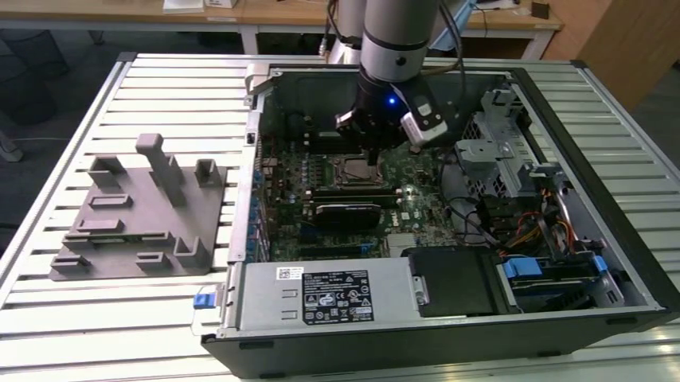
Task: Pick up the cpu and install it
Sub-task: 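Install the second cpu locking lever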
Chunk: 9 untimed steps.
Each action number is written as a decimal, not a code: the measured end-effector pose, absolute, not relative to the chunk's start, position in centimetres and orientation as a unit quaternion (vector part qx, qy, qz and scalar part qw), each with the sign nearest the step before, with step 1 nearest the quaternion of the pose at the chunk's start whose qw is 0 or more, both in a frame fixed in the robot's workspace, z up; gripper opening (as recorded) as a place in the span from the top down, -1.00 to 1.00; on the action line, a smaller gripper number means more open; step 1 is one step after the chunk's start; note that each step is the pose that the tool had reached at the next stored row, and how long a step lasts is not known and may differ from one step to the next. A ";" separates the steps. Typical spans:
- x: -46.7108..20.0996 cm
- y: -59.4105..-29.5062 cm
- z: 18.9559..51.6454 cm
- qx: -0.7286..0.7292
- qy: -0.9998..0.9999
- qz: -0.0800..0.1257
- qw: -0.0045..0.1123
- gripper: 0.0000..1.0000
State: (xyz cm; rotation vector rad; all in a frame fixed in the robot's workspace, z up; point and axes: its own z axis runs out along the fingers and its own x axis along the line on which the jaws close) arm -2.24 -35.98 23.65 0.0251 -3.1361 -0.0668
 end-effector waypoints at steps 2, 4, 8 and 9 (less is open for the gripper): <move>-2.2 -36.3 23.6 0.008 -1.000 -0.021 0.002 0.79; -2.2 -36.8 23.6 0.008 -1.000 -0.021 0.003 0.79; -2.2 -37.3 23.6 0.008 -1.000 -0.021 0.007 0.79; -2.2 -37.4 23.6 0.008 -1.000 -0.021 0.008 0.79</move>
